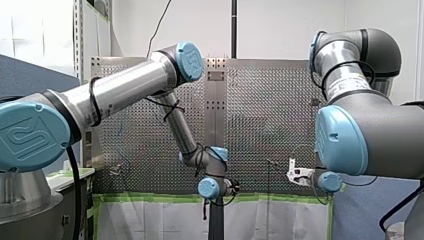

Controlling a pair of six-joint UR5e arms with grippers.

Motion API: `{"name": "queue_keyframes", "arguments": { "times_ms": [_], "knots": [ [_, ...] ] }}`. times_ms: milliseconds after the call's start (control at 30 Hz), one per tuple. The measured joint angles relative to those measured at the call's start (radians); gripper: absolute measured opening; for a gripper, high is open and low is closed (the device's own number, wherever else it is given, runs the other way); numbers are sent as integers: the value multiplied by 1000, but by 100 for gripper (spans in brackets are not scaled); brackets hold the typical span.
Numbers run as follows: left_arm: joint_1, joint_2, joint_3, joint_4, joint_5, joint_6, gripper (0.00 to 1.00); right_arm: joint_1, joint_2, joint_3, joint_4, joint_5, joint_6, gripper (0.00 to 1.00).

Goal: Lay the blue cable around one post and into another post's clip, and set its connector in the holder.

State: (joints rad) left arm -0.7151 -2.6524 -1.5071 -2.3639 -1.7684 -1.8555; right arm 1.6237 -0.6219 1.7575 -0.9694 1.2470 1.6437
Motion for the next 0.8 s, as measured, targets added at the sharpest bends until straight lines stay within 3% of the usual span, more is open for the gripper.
{"name": "queue_keyframes", "arguments": {
  "times_ms": [333,567,800],
  "knots": [
    [-4,-16,68,-2,1,-12,0,-31,1,-5,-63,-8,78,2],
    [-4,-16,108,-23,-3,-21,0,-44,1,-31,-61,-11,97,2],
    [-4,-17,127,-32,-4,-26,0,-55,1,-37,-76,-46,130,2]
  ]
}}
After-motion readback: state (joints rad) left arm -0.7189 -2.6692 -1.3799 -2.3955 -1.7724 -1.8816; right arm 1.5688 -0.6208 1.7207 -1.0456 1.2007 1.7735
